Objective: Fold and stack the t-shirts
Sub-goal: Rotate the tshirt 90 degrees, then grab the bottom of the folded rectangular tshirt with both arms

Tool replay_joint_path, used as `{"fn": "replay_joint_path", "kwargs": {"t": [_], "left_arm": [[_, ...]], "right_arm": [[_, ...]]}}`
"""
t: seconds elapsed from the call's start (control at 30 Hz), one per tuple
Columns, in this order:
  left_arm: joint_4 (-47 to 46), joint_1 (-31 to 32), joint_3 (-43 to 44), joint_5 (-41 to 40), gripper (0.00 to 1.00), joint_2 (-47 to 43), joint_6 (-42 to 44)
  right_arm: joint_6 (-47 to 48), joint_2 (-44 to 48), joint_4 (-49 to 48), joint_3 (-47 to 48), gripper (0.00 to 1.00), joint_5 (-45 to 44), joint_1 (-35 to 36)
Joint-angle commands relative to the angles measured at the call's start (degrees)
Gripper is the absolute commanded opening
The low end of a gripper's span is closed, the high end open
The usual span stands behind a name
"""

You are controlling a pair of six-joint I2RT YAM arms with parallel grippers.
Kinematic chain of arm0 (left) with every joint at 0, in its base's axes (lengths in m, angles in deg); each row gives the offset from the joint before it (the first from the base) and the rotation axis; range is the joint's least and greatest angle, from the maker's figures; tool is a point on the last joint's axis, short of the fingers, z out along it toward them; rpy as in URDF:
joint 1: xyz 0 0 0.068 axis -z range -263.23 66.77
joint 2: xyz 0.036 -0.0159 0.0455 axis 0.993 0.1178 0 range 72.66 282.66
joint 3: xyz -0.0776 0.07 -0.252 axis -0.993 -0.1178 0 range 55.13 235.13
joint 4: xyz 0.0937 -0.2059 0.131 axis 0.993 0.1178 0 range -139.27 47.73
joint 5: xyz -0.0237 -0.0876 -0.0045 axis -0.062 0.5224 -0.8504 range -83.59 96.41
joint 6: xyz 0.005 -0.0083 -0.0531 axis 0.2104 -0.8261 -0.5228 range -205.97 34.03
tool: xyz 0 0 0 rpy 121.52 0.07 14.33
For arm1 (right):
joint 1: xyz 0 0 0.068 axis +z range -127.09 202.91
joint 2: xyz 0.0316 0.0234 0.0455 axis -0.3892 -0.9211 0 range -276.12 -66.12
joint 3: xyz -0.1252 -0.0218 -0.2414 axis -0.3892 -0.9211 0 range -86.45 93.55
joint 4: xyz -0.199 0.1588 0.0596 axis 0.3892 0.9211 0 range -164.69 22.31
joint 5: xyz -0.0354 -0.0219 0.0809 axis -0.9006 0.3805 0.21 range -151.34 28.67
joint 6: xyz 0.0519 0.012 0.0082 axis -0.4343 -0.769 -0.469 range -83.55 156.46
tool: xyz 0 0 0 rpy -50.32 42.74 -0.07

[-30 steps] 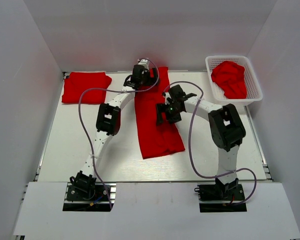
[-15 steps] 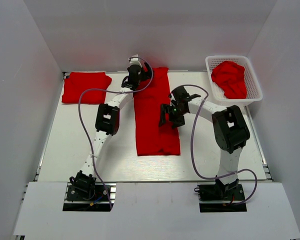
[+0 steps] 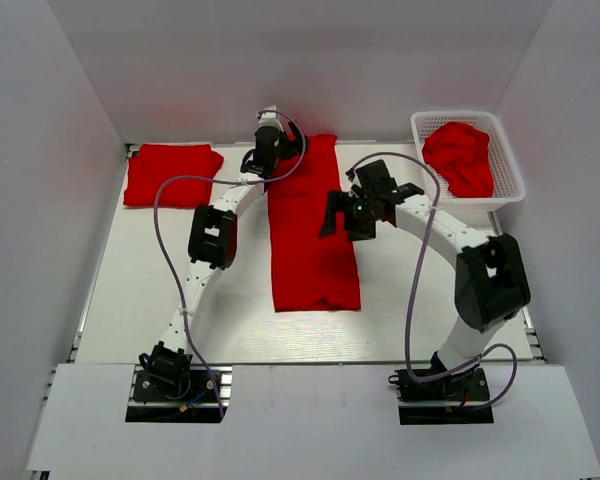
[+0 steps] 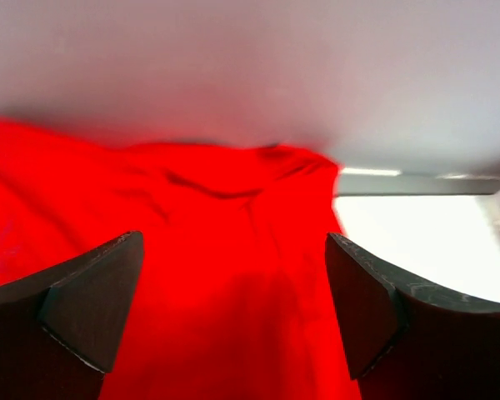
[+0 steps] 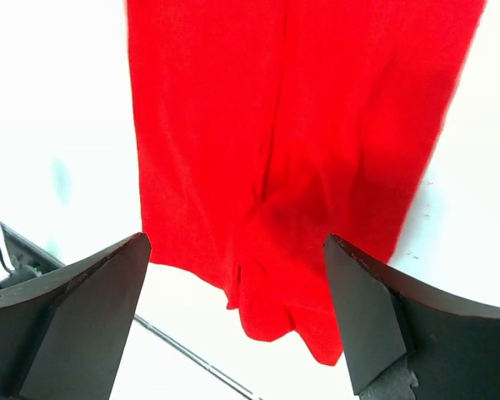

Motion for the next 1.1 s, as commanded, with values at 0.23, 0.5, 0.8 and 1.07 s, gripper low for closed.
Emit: {"fn": "replay_joint_path", "kwargs": {"t": [0.23,0.5,0.8,1.07], "left_arm": [[11.36,0.21,-10.11,3.72,1.00,-29.22,8.77],[27.82,2.49,-53.34,0.11,1.00,-63.93,4.66],[48.87,9.34,-88.35,7.32,1.00,-81.99,-4.75],[46.90,17.25,-94.26,12.69,0.97,-81.38,-5.89]], "right_arm": [[-1.00,16.63,1.06,-9.01,0.90,-21.80,-0.18],[-4.52,24.20,6.77,-19.65,0.90,-27.45,1.05],[-6.98,20.08,10.56,-22.90,0.84,-20.17,5.18],[-8.12,16.56,8.19,-25.10,0.78,-14.28,7.91]]}}
